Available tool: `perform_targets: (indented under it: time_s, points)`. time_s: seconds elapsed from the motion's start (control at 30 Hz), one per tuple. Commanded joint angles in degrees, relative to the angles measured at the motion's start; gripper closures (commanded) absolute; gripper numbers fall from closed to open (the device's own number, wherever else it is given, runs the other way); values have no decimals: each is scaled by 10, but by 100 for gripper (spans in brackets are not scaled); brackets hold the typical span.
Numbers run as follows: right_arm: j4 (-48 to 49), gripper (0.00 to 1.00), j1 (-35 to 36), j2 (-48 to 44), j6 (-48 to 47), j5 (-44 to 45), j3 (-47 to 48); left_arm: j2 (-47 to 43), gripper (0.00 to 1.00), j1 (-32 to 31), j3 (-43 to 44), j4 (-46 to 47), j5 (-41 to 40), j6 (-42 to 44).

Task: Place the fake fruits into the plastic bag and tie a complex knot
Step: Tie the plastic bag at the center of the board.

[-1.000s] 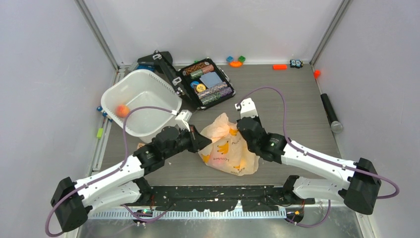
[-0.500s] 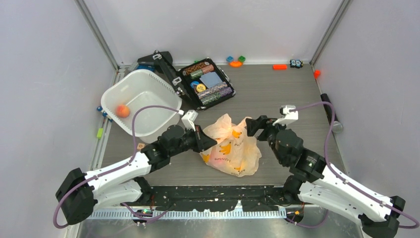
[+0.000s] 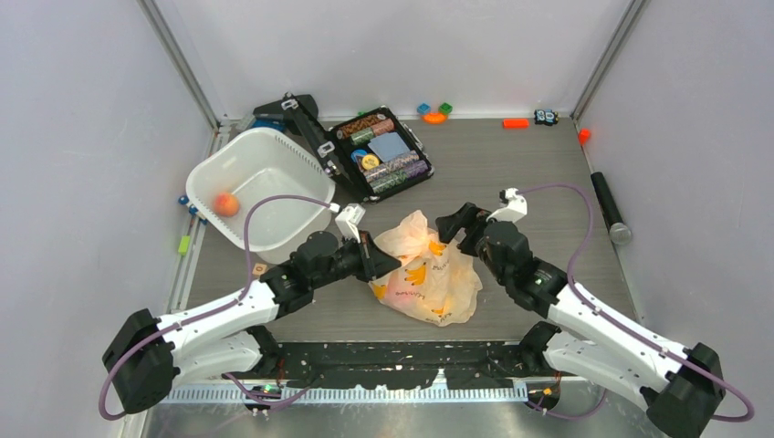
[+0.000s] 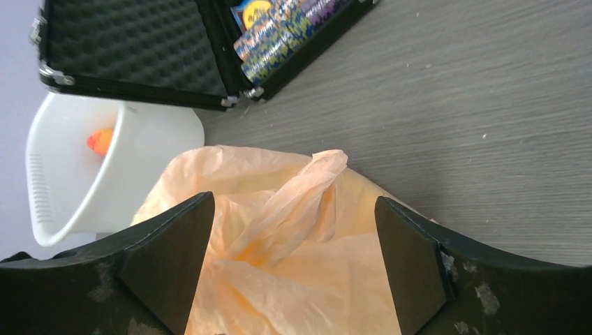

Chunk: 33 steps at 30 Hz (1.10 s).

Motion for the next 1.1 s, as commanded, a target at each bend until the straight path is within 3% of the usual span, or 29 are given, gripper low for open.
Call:
perform_targets:
  time_s: [0.0,0.07,0.2,0.3,0.37,0.47,0.57,0.7,0.9,1.07]
  points:
    - [52,8,-17,44,24,-53,22,-7,100,3,-3,36,9,0]
    - [87,14,-26,57,23,-66,17,-7,100,3,-4,35,8,1]
    - [162,43,-43,88,6,-112,11,-11,100,3,-5,28,2,11]
    - [205,76,-44,105,-47,-119,18,-24,100,3,5,10,-4,35]
    - [212,92,-45,112,-105,-113,29,-49,100,3,32,-52,-23,85]
    - [206,95,-43,107,-207,-97,59,-92,100,3,73,-127,-53,165]
    - [174,95,-28,99,-347,20,97,-128,100,3,112,-198,-75,226]
    - [201,95,-45,128,-439,164,104,-139,100,4,116,-254,-179,239]
    - [170,95,-187,207,-306,52,59,-147,100,4,-8,-254,-296,131]
    - [195,95,-206,247,-285,9,44,-170,100,5,-51,-233,-310,118]
